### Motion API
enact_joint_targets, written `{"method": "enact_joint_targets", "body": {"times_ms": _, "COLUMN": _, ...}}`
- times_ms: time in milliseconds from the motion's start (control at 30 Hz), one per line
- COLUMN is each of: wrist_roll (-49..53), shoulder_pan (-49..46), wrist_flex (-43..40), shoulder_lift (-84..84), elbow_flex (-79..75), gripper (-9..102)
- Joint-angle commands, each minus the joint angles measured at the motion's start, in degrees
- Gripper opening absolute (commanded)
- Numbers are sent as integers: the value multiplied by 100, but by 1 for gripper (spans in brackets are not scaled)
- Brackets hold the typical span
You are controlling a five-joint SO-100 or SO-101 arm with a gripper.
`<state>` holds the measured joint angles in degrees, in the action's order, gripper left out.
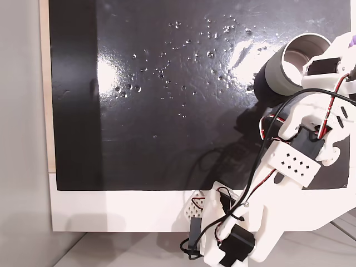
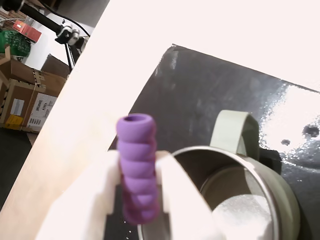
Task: Grasp a pengrip and put it in the cup.
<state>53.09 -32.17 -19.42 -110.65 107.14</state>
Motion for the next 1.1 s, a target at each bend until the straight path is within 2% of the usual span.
{"method": "enact_joint_targets", "body": {"times_ms": 0, "wrist_roll": -9, "shoulder_pan": -35, "wrist_flex": 378, "shoulder_lift": -44, "elbow_flex": 149, "gripper": 0}}
{"method": "enact_joint_targets", "body": {"times_ms": 267, "wrist_roll": 105, "shoulder_pan": 18, "wrist_flex": 923, "shoulder_lift": -378, "elbow_flex": 1037, "gripper": 0}}
{"method": "enact_joint_targets", "body": {"times_ms": 600, "wrist_roll": -53, "shoulder_pan": 53, "wrist_flex": 914, "shoulder_lift": -439, "elbow_flex": 1099, "gripper": 1}}
{"method": "enact_joint_targets", "body": {"times_ms": 767, "wrist_roll": -501, "shoulder_pan": 0, "wrist_flex": 896, "shoulder_lift": -457, "elbow_flex": 1072, "gripper": 26}}
{"method": "enact_joint_targets", "body": {"times_ms": 833, "wrist_roll": -668, "shoulder_pan": -26, "wrist_flex": 879, "shoulder_lift": -492, "elbow_flex": 1063, "gripper": 32}}
{"method": "enact_joint_targets", "body": {"times_ms": 1067, "wrist_roll": -686, "shoulder_pan": -44, "wrist_flex": 817, "shoulder_lift": -562, "elbow_flex": 1046, "gripper": 34}}
